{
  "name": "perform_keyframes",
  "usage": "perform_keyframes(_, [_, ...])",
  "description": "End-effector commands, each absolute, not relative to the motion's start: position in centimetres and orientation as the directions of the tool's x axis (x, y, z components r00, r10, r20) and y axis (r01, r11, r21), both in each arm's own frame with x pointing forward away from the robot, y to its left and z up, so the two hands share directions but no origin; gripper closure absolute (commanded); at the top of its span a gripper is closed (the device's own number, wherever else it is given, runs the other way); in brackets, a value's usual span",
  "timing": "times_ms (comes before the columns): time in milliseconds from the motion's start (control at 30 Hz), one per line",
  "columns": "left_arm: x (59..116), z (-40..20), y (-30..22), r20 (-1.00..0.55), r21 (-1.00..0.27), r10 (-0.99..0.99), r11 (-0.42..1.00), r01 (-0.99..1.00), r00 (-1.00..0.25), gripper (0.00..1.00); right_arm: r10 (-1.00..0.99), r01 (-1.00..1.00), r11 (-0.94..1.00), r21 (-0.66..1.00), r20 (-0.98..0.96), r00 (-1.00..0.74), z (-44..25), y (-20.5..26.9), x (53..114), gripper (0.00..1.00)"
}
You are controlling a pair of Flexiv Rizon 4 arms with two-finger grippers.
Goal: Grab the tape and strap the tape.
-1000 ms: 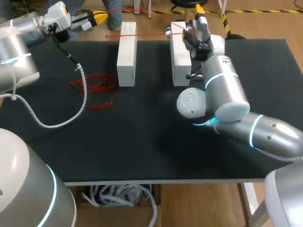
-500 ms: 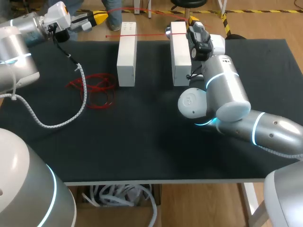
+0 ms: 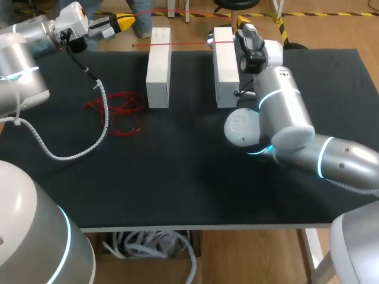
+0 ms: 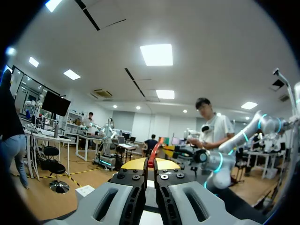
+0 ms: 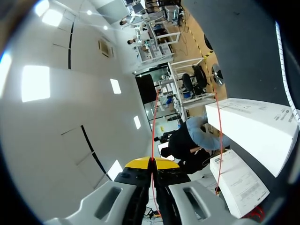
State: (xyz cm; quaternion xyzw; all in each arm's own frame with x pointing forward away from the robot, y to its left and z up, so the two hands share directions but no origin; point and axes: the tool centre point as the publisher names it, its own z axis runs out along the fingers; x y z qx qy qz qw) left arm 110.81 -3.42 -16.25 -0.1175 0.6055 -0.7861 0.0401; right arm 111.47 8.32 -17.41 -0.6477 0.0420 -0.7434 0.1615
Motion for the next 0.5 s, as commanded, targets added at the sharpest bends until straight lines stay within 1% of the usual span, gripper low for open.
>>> perform_keyframes(33, [110.8,-16.3,-3.5,0.136,-0.961,-0.207,-0.265,-0.078,-0.969,1.0,-0.294,0.203,-0.942,-0.267,0.949,-0.116,-17.4,8.0,111.9,1.0])
perform_keyframes(500, [110.8,-16.3,-3.5,0.136,-0.961,-0.207,-0.265,-0.078,-0.969,1.0,-0.265,0.225,-0.946,-0.233,0.956,-0.127,-15.9,7.8,112.1,1.0])
